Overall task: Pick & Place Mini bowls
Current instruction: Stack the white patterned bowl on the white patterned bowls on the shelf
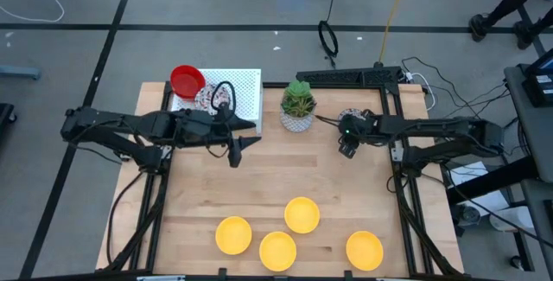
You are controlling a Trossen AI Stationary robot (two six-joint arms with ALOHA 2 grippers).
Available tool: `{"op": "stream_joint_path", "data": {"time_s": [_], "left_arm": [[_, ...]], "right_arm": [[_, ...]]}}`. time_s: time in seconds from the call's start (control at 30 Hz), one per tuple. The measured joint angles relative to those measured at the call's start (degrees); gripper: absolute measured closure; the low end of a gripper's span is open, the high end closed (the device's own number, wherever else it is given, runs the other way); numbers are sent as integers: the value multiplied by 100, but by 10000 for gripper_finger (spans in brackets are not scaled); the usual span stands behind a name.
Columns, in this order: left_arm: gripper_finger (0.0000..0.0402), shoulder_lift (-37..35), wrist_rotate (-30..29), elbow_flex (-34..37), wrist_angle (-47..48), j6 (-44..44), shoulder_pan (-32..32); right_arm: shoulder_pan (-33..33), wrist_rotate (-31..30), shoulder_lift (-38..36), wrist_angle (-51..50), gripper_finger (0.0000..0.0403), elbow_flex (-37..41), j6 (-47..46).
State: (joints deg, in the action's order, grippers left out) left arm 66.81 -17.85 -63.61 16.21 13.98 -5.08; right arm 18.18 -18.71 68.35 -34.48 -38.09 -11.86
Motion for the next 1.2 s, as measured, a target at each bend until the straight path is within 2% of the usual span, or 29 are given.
{"op": "stream_joint_path", "data": {"time_s": [0.23, 0.33, 0.47, 0.6, 0.77, 1.03, 1.2], "left_arm": [[190, 2, -19, 0, -1, -4, -146], [190, 2, -21, 0, 0, 13, -187], [190, 4, -22, 0, 3, 15, -255], [190, 4, -21, 0, 13, 15, -323], [190, 4, -21, 0, 20, 28, -417], [190, 4, -19, 0, 22, 33, -574], [190, 4, -21, 2, 22, 35, -593]], "right_arm": [[202, -79, 479, 214, 249, 0, 379], [207, -78, 583, 331, 261, 0, 655], [207, -70, 660, 341, 308, 0, 828], [201, -56, 659, 305, 385, 0, 929], [146, 173, 652, 335, 395, 0, 937], [-967, 214, 655, 605, 399, -21, 427], [-1690, 311, 663, 811, 400, -448, 36]]}}
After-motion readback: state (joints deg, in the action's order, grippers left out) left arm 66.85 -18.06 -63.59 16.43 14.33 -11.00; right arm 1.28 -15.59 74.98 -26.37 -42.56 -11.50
